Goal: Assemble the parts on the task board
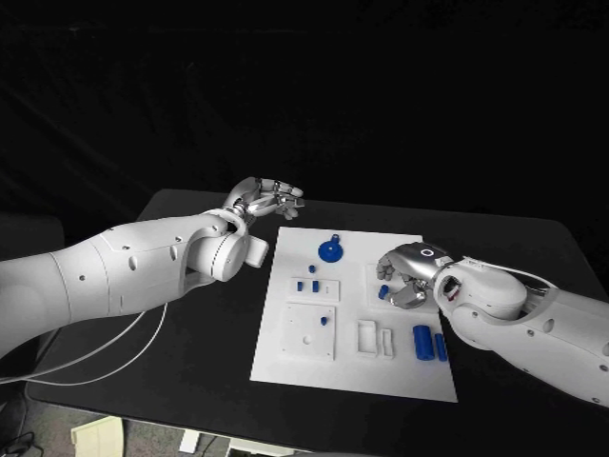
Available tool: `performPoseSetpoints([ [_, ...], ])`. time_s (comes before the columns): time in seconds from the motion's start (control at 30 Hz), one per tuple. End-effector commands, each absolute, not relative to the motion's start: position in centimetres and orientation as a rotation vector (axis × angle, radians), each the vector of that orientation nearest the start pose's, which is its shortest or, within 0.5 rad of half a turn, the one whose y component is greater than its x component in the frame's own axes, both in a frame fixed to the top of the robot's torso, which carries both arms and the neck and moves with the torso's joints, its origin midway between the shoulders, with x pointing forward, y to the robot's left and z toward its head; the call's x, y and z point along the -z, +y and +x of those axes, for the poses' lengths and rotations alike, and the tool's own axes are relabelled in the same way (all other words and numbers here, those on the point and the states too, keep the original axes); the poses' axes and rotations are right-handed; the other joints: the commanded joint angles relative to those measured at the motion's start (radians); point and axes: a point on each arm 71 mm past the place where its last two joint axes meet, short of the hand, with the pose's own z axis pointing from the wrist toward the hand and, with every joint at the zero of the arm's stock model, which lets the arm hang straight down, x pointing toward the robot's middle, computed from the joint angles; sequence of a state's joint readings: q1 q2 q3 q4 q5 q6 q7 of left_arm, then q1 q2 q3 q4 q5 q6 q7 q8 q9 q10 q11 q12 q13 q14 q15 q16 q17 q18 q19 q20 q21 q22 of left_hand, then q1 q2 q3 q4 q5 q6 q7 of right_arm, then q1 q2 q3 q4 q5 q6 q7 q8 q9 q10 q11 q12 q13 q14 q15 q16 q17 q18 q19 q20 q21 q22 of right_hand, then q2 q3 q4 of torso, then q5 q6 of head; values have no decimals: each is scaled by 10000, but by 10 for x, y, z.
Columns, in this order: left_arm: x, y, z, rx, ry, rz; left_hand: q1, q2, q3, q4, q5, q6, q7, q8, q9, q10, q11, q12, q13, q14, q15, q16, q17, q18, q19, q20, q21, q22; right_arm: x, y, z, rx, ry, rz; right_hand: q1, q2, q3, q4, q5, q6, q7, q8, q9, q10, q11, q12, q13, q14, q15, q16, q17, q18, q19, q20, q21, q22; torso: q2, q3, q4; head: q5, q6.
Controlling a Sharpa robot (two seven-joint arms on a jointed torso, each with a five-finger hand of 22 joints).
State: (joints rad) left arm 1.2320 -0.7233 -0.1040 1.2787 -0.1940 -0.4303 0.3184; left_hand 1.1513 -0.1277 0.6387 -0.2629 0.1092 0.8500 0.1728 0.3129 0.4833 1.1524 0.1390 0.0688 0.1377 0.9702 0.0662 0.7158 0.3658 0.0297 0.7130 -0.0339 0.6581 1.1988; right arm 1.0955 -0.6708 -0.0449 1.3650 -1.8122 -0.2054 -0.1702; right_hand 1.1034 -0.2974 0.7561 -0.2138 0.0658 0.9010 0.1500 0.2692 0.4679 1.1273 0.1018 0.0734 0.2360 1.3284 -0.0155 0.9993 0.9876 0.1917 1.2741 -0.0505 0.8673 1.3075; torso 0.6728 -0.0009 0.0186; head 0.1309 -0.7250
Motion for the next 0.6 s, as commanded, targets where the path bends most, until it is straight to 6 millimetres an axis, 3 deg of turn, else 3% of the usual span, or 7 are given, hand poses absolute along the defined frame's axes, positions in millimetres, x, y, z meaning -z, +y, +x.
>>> performPoseSetpoints([
  [0.03,197,226,532,12316,14381,-9478,33,68,-67,1,-26,-76,-18,63,-17,2,8,50,-13,48,-9,-67,16,110,23,-1,-60,17,255,-154,485,-4168,17716,-5131,77,74,13,32,-30,39,-28,54,-14,72,-20,23,-23,-28,11,69,-15,701,54,4,-1,185,-4,1,-8,10,-18],
  [0.27,197,226,532,12314,14380,-9478,30,70,-69,5,-27,-76,-18,65,-19,2,8,50,-14,50,-8,-73,22,110,24,0,-64,19,261,-151,482,-4238,17823,-5222,198,164,197,133,-120,192,-5,158,-6,240,-40,102,-60,-31,-7,109,-65,701,64,16,10,185,-4,6,-12,27,-49],
  [0.6,197,226,533,12308,14381,-9481,25,78,-72,13,-30,-73,-19,69,-21,3,9,51,-16,55,-8,-84,34,109,27,0,-70,23,262,-150,481,-4346,17637,-5176,352,618,587,303,-171,501,-60,382,76,645,-160,284,-49,-42,-120,166,-118,701,28,40,59,210,-4,8,-8,33,-90],
])
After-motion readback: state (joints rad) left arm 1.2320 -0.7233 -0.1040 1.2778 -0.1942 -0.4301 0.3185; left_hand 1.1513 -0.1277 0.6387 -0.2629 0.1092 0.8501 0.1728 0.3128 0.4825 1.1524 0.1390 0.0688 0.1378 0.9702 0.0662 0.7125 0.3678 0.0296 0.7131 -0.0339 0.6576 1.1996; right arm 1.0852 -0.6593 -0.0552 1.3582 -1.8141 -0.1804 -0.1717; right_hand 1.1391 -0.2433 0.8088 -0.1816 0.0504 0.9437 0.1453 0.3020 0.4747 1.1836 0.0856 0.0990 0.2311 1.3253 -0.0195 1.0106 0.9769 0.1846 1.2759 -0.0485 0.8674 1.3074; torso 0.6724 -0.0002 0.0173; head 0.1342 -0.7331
